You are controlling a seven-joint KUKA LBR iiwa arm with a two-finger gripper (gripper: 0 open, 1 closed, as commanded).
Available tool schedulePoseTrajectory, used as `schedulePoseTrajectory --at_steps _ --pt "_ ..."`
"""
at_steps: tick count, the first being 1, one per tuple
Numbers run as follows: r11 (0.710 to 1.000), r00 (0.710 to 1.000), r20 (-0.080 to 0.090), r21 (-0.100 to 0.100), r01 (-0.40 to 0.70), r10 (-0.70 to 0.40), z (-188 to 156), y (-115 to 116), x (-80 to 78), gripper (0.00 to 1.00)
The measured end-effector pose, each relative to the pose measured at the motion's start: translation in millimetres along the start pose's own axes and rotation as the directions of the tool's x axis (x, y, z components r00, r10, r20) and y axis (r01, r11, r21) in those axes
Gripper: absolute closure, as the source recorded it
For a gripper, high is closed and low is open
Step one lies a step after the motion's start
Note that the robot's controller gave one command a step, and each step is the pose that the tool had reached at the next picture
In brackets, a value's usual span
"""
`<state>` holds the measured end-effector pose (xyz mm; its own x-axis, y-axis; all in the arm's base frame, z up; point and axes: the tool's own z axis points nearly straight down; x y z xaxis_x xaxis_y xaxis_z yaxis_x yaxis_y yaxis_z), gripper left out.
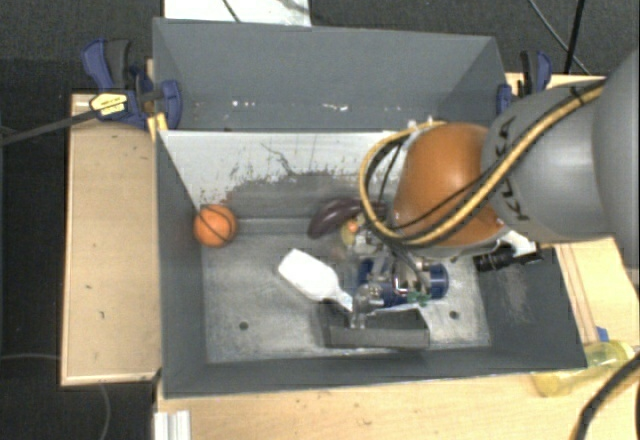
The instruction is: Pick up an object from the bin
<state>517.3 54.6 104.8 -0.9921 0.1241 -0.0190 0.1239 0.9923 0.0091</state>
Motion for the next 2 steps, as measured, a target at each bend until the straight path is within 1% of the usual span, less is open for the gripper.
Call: schedulePoseTrajectory --at_steps 1,2 --pt "0.885 0.885 0.013 -0.001 -0.466 0.466 23.8 14.8 9.4 1.0" --pt "0.885 0.885 0.013 -0.001 -0.466 0.466 23.8 14.8 9.4 1.0"
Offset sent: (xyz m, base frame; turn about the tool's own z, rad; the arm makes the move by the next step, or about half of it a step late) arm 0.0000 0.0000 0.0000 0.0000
